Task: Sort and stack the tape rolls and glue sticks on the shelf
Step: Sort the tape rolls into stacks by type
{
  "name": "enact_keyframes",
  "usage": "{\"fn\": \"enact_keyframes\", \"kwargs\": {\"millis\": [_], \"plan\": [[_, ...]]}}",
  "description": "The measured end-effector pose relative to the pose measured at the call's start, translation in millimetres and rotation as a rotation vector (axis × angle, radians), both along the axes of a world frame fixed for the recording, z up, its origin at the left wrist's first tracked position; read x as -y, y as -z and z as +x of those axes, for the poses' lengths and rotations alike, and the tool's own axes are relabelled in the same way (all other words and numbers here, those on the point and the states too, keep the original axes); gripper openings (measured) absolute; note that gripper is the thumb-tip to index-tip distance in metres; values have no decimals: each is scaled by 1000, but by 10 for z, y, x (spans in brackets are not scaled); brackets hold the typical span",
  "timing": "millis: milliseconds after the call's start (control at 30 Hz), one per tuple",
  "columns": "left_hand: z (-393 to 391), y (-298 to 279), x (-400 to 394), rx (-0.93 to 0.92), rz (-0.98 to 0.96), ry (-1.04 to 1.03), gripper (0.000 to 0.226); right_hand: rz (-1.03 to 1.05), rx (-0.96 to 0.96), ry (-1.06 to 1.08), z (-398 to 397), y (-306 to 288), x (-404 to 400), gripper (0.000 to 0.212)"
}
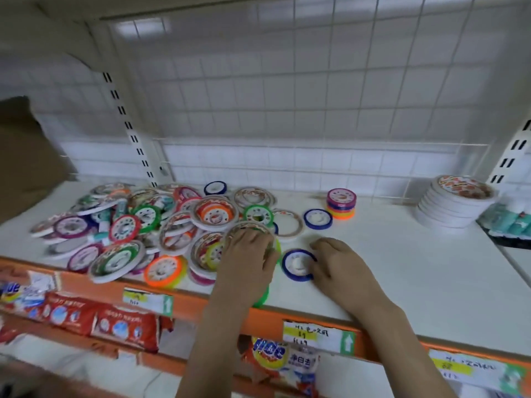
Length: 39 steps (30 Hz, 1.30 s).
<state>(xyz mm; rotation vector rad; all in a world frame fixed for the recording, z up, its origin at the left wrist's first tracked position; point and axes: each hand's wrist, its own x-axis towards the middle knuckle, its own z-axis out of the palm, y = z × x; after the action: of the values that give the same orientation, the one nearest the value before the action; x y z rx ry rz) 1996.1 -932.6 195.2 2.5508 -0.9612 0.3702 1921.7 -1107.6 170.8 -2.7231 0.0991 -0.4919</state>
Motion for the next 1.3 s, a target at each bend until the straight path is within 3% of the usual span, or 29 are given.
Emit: {"fn": "enact_keyframes", "kwargs": {"millis": [200, 400, 967, 1300], "plan": [[19, -5, -193, -41, 5, -4, 34, 12, -1, -78, 62, 14, -205, 23], [33, 4, -187, -28, 70, -1, 45, 75, -61, -80, 1, 6, -162, 46], [141, -20, -73, 127, -126, 58, 11, 60, -6, -41, 17, -43, 15, 24], [190, -115, -78, 177, -162, 10, 19, 66, 40, 141, 432, -356, 615, 26]]}}
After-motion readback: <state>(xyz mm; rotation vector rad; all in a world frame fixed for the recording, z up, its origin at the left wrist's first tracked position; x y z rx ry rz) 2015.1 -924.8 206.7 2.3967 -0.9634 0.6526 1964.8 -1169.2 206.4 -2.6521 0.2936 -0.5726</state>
